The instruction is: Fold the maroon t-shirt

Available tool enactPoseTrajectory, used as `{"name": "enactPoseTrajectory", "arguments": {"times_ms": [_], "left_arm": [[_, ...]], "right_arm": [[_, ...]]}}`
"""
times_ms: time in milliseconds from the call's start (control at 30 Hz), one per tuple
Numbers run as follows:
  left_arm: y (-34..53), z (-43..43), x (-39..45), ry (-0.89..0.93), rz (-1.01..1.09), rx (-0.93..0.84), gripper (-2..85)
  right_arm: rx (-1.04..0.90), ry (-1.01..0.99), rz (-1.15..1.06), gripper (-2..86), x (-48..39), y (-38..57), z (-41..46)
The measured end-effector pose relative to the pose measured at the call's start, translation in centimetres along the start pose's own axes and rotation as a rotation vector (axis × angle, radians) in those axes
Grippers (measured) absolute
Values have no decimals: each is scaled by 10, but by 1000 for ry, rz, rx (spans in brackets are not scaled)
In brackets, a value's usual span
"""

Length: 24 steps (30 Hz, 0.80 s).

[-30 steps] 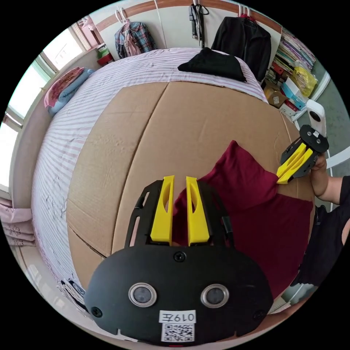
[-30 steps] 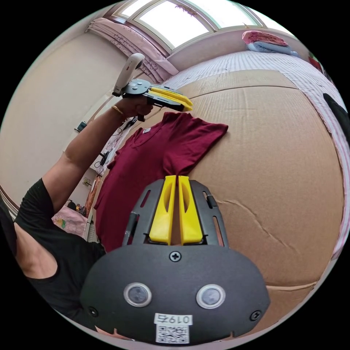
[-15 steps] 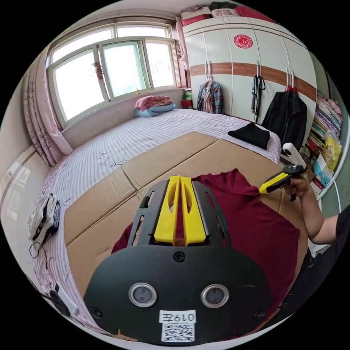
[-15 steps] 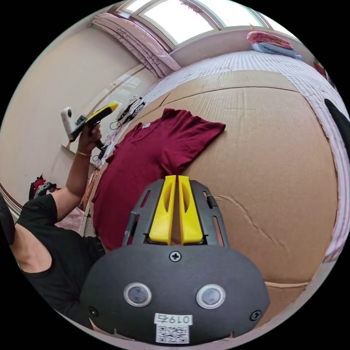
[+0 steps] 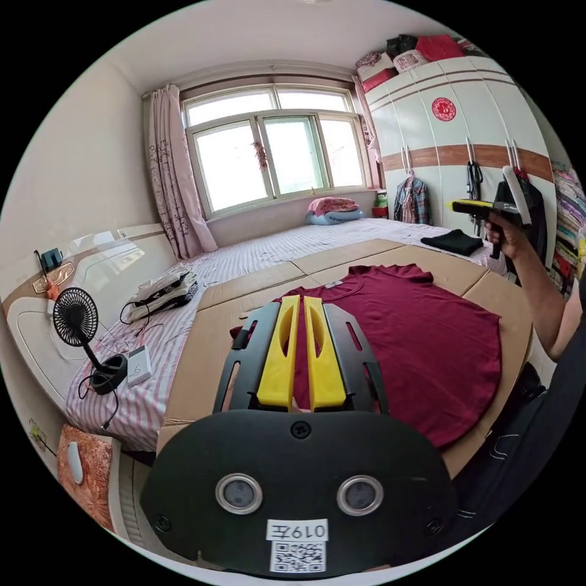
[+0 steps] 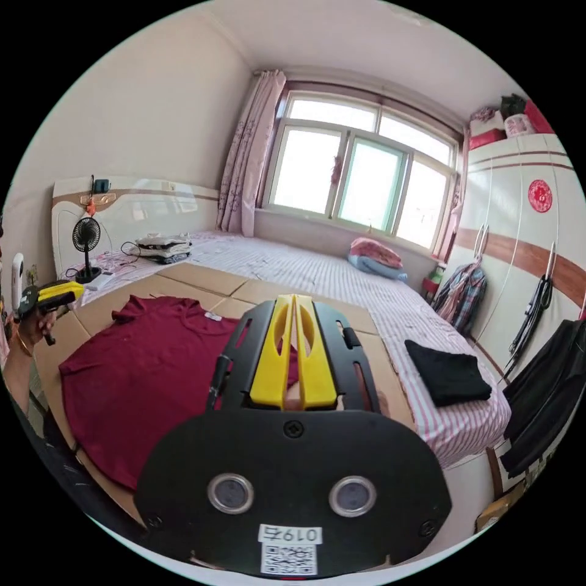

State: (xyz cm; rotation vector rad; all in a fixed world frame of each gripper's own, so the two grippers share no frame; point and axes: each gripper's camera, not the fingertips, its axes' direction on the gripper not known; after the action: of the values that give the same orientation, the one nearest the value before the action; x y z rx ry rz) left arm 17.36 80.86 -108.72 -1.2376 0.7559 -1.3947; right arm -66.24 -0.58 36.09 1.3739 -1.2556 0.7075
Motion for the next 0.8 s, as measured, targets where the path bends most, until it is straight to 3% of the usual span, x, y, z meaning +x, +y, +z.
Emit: {"name": "enactPoseTrajectory", "arguments": {"times_ms": [67,200,467,533,633,800], "left_arm": [[12,0,-17,43,-48,11,11],[34,19,-48,6,-96,-108,10],[20,78,-64,-145,78,-242,12],[5,97,-84,-93,43,-186,14],[-18,151,-114,195,29,-211,19],[-25,269,-119,119,158,-381,42]], "right_arm": [[78,-51,-26,-9,-54,0,-3],[41,-174,-73,-10,-124,-6,17],[-280,-341,-208,-9,-228,-68,151],[-346,-376,-219,-8,-241,-80,186],[-436,-383,-226,-1,-256,-95,239],[-515,-431,-210,64,-268,-115,304]]}}
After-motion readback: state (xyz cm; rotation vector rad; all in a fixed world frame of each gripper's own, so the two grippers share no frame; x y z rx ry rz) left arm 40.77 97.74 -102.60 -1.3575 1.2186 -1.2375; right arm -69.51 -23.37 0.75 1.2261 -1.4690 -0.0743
